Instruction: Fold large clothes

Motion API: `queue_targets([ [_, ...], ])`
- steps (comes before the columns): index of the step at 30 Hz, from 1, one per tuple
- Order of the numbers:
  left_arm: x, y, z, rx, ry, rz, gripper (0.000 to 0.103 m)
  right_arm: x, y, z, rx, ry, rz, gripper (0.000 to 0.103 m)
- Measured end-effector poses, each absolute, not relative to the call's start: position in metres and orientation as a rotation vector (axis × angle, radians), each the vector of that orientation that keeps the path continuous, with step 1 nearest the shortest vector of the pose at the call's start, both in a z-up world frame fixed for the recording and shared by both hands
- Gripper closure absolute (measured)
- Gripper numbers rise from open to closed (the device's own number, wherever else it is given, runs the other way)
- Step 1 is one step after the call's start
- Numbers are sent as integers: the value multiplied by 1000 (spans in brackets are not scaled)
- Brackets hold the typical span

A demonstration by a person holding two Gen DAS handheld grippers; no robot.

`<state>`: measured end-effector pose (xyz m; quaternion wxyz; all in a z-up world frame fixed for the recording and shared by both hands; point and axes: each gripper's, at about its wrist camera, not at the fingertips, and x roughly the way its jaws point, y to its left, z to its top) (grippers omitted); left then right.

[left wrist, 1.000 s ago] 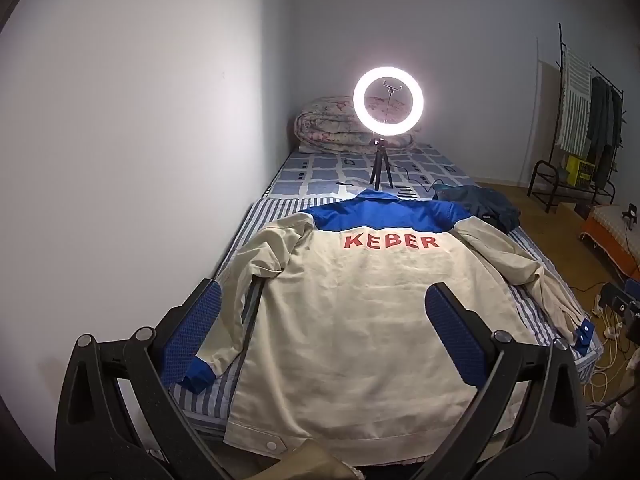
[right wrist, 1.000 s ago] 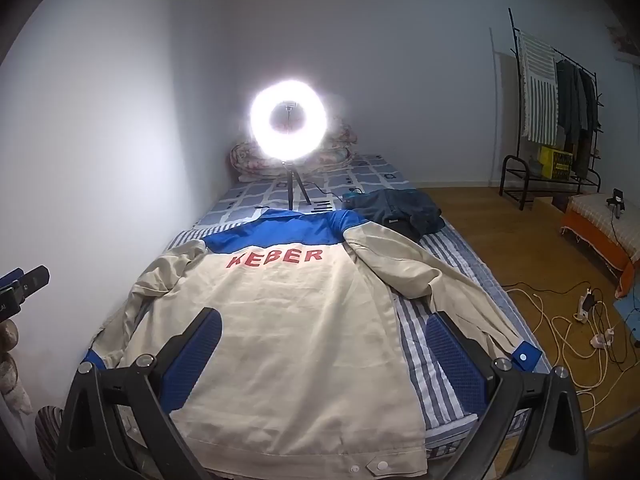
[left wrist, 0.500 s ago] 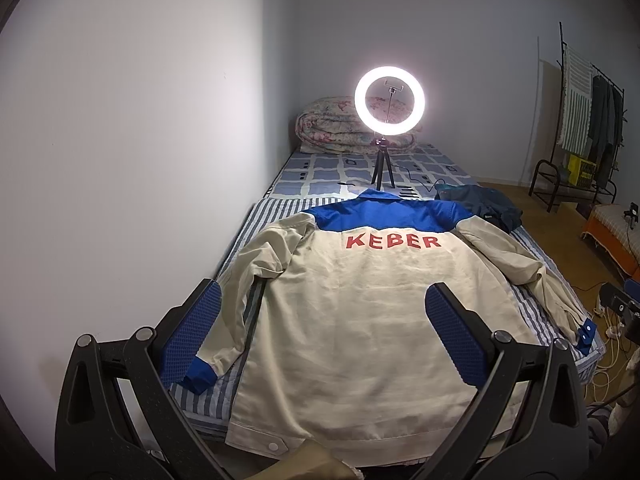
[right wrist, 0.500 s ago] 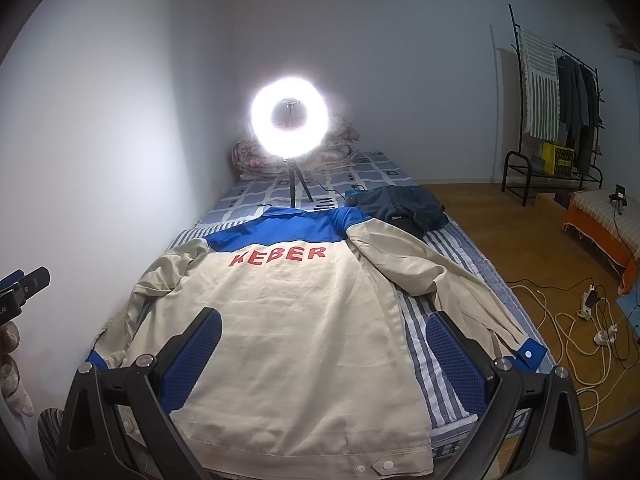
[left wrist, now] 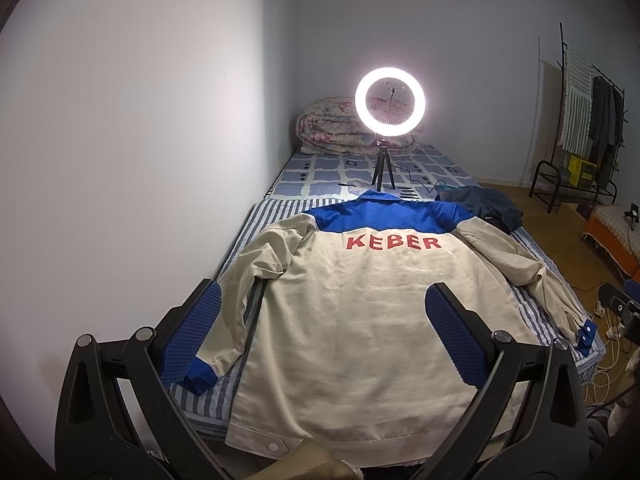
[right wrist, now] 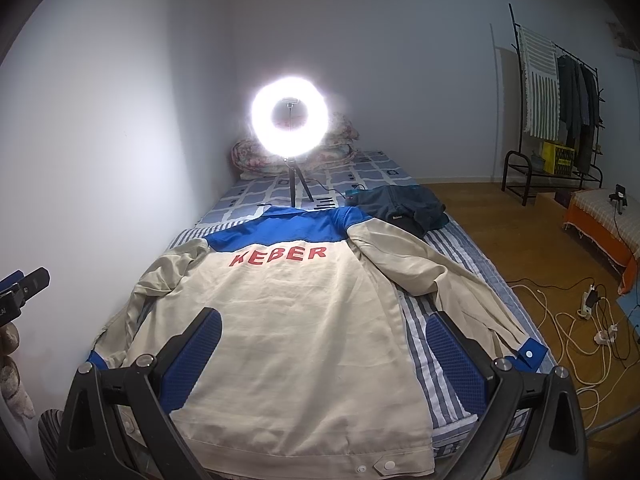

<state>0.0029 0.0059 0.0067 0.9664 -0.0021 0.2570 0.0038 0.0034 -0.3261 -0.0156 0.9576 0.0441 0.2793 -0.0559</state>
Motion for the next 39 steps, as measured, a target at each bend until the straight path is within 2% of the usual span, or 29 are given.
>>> queue_targets([
  [39, 6, 15, 8, -5, 515, 18, 0, 3, -318, -11, 82, 567, -111, 0],
])
